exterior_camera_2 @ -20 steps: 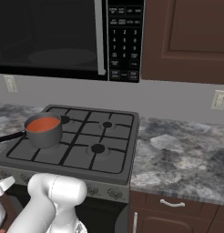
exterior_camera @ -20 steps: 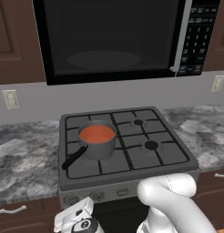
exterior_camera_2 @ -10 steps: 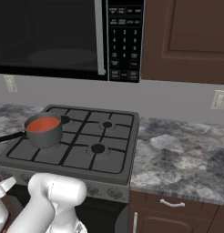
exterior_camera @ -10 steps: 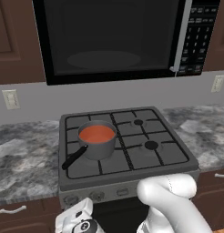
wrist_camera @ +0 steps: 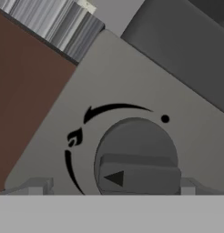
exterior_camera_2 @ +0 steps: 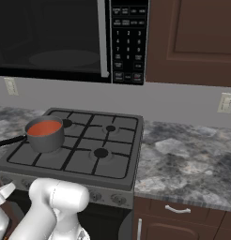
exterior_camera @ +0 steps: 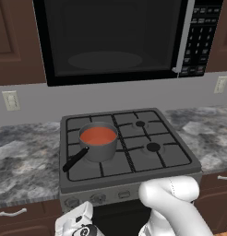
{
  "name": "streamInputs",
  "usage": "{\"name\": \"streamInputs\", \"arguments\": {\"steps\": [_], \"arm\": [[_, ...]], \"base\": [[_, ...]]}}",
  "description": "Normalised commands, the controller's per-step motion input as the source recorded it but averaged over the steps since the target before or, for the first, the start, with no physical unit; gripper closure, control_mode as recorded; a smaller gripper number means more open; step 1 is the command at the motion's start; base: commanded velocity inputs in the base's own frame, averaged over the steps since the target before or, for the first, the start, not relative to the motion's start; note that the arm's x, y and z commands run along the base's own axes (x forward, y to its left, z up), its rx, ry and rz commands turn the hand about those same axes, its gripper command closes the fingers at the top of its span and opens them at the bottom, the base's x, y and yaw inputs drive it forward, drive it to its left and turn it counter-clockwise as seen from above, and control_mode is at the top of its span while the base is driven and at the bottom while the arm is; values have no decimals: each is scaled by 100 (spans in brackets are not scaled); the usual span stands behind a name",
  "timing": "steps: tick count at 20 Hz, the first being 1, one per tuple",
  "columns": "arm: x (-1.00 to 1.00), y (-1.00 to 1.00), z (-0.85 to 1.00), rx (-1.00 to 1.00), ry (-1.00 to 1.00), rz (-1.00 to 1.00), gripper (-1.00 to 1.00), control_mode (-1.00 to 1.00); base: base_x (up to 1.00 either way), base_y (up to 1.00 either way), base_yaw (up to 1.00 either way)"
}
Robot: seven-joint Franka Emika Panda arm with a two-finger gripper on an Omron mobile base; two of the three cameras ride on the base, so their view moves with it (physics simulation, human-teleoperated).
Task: Wait until the marinara sauce is simmered to a deep red color and then turn off the stove.
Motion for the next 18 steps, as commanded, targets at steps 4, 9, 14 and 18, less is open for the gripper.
{"name": "streamInputs", "arguments": {"steps": [4,9,14,18], "arm": [[1,0,9,0,-3,0,-100,-100],[0,0,20,0,0,0,-100,-100],[0,0,29,0,0,0,-100,-100],[0,0,19,0,0,0,-100,-100]], "base": [[0,0,0],[0,0,0],[0,0,0],[0,0,0]]}}
